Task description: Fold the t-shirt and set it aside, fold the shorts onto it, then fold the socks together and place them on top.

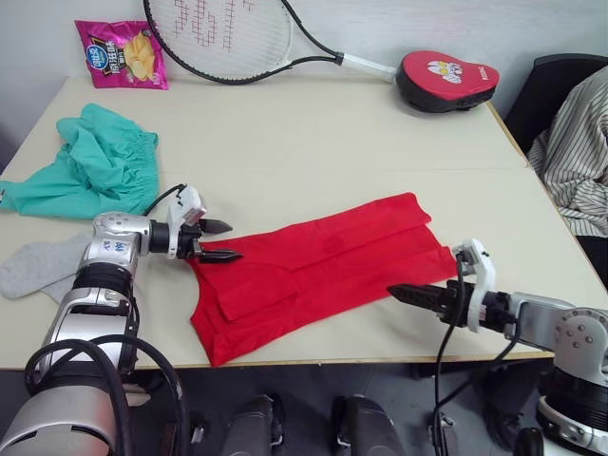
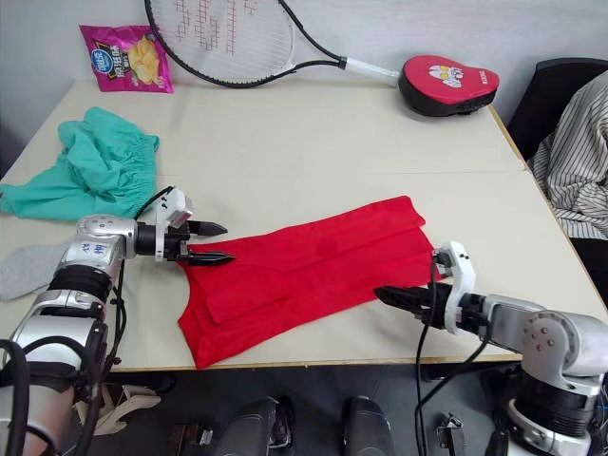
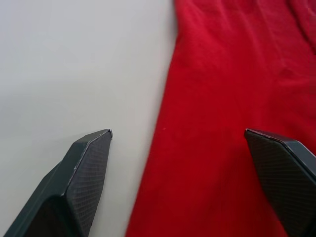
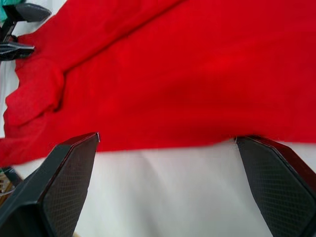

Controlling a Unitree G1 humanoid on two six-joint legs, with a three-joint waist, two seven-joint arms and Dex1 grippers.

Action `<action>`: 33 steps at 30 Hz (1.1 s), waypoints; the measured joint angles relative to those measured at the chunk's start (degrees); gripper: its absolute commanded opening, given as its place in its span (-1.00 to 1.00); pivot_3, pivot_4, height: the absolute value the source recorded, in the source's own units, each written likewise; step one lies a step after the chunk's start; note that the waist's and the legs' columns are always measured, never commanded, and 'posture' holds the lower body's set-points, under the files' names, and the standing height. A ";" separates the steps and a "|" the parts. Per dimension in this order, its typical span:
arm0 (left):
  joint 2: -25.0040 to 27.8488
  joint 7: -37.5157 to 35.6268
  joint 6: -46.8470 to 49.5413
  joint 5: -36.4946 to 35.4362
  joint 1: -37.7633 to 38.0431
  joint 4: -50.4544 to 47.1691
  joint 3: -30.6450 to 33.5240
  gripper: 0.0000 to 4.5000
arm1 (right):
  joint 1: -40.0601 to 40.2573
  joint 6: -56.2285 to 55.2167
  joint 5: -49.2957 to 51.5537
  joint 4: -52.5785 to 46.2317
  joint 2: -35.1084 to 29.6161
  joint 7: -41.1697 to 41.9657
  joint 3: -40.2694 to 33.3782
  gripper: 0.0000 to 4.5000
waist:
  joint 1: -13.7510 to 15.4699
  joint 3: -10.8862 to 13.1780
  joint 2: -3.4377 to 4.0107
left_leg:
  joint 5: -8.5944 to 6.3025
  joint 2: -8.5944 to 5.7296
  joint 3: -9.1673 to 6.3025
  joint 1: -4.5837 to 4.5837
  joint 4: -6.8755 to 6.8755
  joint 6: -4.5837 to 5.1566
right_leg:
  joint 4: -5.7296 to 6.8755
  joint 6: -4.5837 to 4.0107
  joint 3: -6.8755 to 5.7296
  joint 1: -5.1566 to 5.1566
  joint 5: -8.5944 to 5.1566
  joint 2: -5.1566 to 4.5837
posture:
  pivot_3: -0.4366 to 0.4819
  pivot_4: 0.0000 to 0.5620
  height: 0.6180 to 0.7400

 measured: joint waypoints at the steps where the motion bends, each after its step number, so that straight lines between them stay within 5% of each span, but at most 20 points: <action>1: -0.30 -0.14 0.21 0.05 -0.06 0.00 0.01 0.60 | -0.67 -0.98 -0.61 0.47 0.68 -0.93 0.93 0.57 | -0.03 -0.02 -0.03 | 0.00 0.00 0.00 -0.01 0.00 0.00 | 0.03 0.00 0.00 0.00 0.00 0.00 | -0.05 -0.47 1.00; 11: -1.19 -0.63 4.10 -0.51 2.78 -4.46 1.40 -0.85 | -2.36 -10.45 -3.06 6.98 0.97 -3.48 6.15 -1.00 | -0.16 -0.05 -0.08 | 0.02 0.00 0.04 -0.04 -0.03 0.04 | 0.15 0.00 -0.02 0.00 0.00 0.06 | -0.05 -0.47 1.00; 12: -1.19 -0.26 5.41 -1.14 4.23 -6.48 2.04 -0.98 | -2.53 -11.31 -3.05 7.83 0.09 -2.96 6.89 -1.00 | -0.18 -0.05 -0.08 | 0.02 0.00 0.04 -0.04 -0.03 0.05 | 0.15 0.00 -0.01 0.00 0.00 0.06 | -0.05 -0.47 1.00; 21: -1.82 9.29 24.66 -9.55 25.27 -42.07 7.64 -0.98 | -13.62 -31.23 -11.23 27.56 -9.12 4.37 18.00 -1.00 | -0.19 0.01 0.02 | 0.04 -0.02 0.05 -0.06 -0.01 0.09 | 0.12 0.01 0.03 0.02 0.01 0.02 | -0.05 -0.47 1.00; 26: -8.15 22.17 33.46 -12.88 34.67 -61.43 9.65 -0.98 | -26.91 -50.96 -21.57 50.23 -8.82 8.14 26.10 -1.00 | -0.03 0.04 0.06 | 0.15 -0.02 0.04 -0.06 0.01 0.08 | 0.10 0.02 0.01 0.06 0.01 0.03 | -0.05 -0.47 1.00; 33: -16.67 36.87 38.54 -13.76 41.31 -74.95 9.14 -0.98 | -38.79 -69.56 -30.28 74.19 -6.32 9.72 29.50 -1.00 | 0.10 0.05 0.08 | 0.34 -0.03 -0.01 -0.08 0.00 0.05 | 0.05 0.04 -0.06 0.14 0.03 0.05 | -0.05 -0.47 1.00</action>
